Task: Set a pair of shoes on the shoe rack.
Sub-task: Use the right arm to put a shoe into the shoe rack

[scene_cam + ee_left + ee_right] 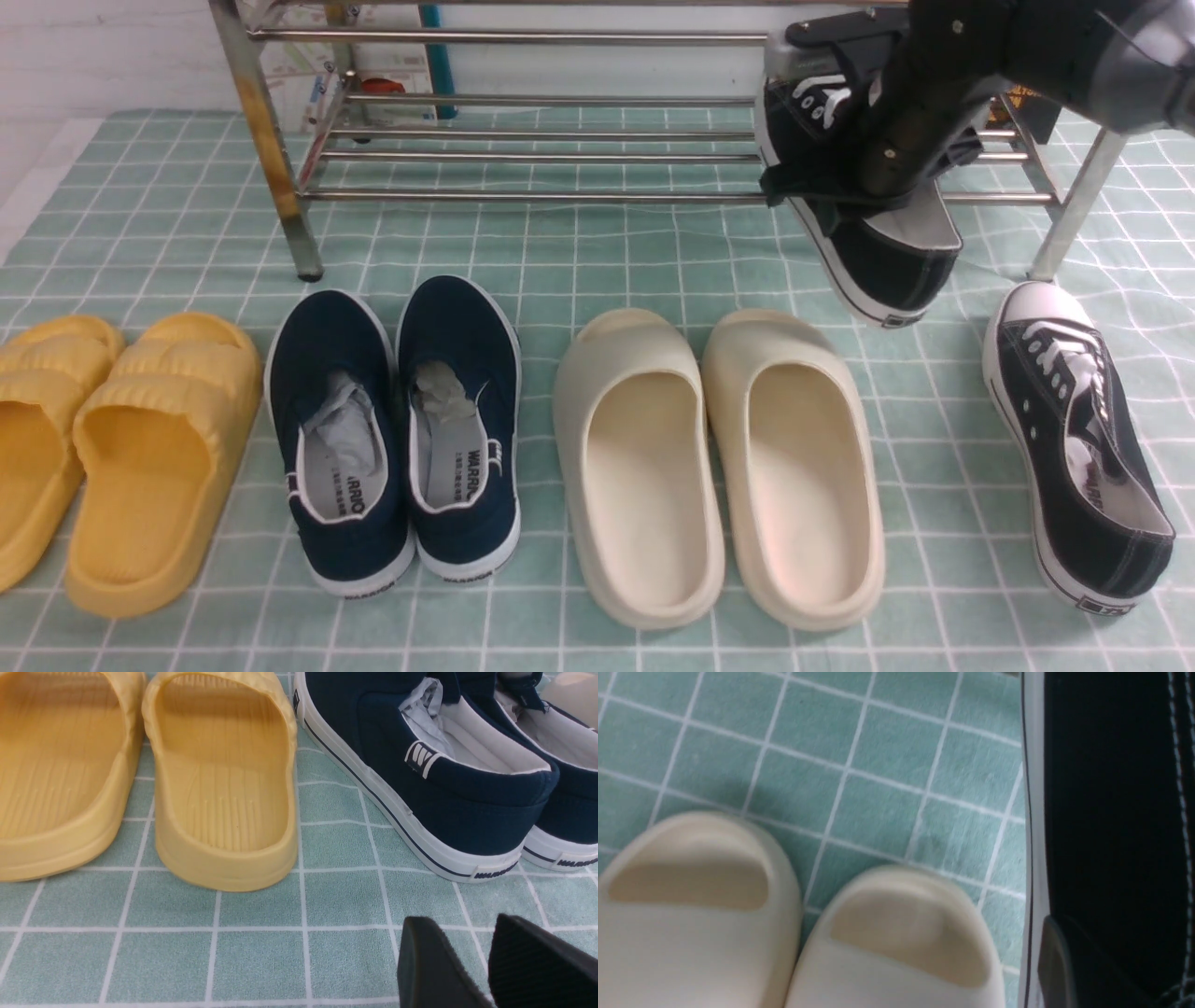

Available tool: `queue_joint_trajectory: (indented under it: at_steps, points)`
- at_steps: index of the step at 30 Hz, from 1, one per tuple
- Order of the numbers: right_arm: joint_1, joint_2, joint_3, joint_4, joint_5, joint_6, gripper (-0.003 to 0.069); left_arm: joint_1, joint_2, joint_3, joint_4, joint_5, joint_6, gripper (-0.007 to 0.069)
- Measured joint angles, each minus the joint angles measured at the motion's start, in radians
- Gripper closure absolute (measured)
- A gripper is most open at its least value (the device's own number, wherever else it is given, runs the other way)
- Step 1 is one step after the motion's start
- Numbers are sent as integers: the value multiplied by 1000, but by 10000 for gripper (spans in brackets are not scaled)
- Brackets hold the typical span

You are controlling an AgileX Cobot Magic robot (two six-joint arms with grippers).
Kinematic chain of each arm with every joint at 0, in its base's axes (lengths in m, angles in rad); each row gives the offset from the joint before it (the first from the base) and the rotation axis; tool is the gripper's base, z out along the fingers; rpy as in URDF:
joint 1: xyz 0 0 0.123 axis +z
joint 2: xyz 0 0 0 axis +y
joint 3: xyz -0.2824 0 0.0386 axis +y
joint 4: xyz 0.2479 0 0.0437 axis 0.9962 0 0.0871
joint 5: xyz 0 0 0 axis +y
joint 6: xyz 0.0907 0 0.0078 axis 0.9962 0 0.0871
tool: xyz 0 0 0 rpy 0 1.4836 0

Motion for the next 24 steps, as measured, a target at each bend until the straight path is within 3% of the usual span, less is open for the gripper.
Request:
queue_joint_trajectory:
  at_steps: [9,24]
  points:
    - [-58,140,-193,16,26,0,641,0,0,0,0,0,0,407]
    - [-76,173,-212,10,-81,-45,641,0,0,0,0,0,0,407]
